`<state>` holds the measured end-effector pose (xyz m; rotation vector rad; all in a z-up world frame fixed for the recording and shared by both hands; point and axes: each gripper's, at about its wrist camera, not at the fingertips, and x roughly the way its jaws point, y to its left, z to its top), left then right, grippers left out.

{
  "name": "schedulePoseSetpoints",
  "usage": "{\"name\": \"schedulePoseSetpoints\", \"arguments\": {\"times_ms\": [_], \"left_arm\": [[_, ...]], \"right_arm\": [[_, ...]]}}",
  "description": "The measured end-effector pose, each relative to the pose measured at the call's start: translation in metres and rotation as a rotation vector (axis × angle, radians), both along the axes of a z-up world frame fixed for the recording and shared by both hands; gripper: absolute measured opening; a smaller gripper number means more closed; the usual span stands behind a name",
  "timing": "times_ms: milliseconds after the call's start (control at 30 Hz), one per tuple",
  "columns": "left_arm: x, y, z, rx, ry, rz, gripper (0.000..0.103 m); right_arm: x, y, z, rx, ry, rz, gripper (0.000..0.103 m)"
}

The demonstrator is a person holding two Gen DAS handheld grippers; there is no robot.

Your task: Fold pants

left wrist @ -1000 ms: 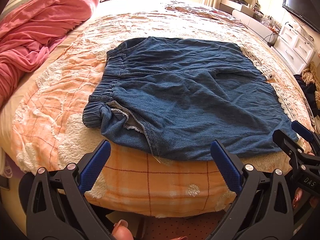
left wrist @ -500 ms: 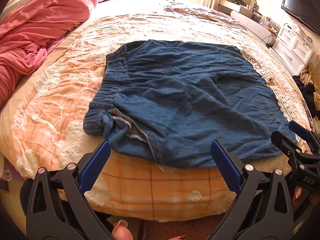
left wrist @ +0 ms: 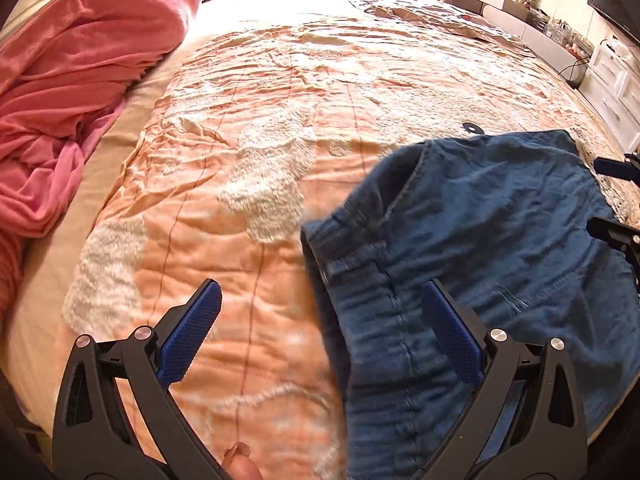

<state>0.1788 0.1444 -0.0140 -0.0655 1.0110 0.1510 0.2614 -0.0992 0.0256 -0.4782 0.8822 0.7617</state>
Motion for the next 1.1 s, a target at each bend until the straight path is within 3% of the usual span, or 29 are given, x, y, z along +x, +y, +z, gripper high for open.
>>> {"name": "schedulePoseSetpoints", "arguments": {"times_ms": [33, 133, 167, 233, 300, 367, 467, 533, 567, 633, 700, 900, 1100], "left_arm": [[0.006, 0.004, -0.002, -0.020, 0.000, -0.014, 0.093], [0.025, 0.010, -0.011, -0.075, 0.000, -0.039, 0.067], [0.030, 0.009, -0.014, -0.069, -0.001, -0.045, 0.060], [0.037, 0.006, -0.017, -0.067, -0.012, -0.080, 0.057], [0.043, -0.003, -0.020, -0.052, -0.016, -0.125, 0.039], [0.047, -0.009, -0.024, -0.003, -0.016, -0.144, 0.033], [0.045, -0.004, -0.023, -0.020, -0.031, -0.164, 0.029], [0.042, 0.000, -0.020, -0.029, -0.048, -0.174, 0.028], [0.040, 0.001, -0.018, -0.029, -0.067, -0.174, 0.028], [0.037, 0.003, -0.014, -0.044, -0.089, -0.171, 0.027], [0.034, 0.004, -0.010, -0.041, -0.110, -0.166, 0.027], [0.026, 0.004, 0.006, -0.041, -0.186, -0.215, 0.027], [-0.005, -0.007, 0.035, -0.012, -0.305, -0.338, 0.028]], "right_arm": [[0.013, 0.008, -0.002, -0.002, -0.001, 0.017, 0.099], [0.044, 0.033, -0.010, -0.022, -0.013, 0.079, 0.099], [0.054, 0.043, -0.014, -0.044, -0.005, 0.107, 0.099], [0.067, 0.056, -0.024, -0.078, 0.017, 0.155, 0.099], [0.073, 0.068, -0.034, -0.122, 0.012, 0.204, 0.099], [0.078, 0.077, -0.042, -0.141, 0.014, 0.256, 0.099], [0.083, 0.086, -0.050, -0.156, 0.029, 0.333, 0.095], [0.086, 0.093, -0.054, -0.161, 0.067, 0.383, 0.057], [0.085, 0.096, -0.056, -0.165, 0.097, 0.407, 0.034], [0.077, 0.100, -0.058, -0.183, 0.088, 0.453, 0.017], [0.074, 0.094, -0.049, -0.131, 0.077, 0.440, 0.004], [0.057, 0.059, -0.007, 0.035, -0.008, 0.376, 0.003], [0.010, 0.024, 0.028, 0.117, -0.098, 0.352, 0.003]]}}
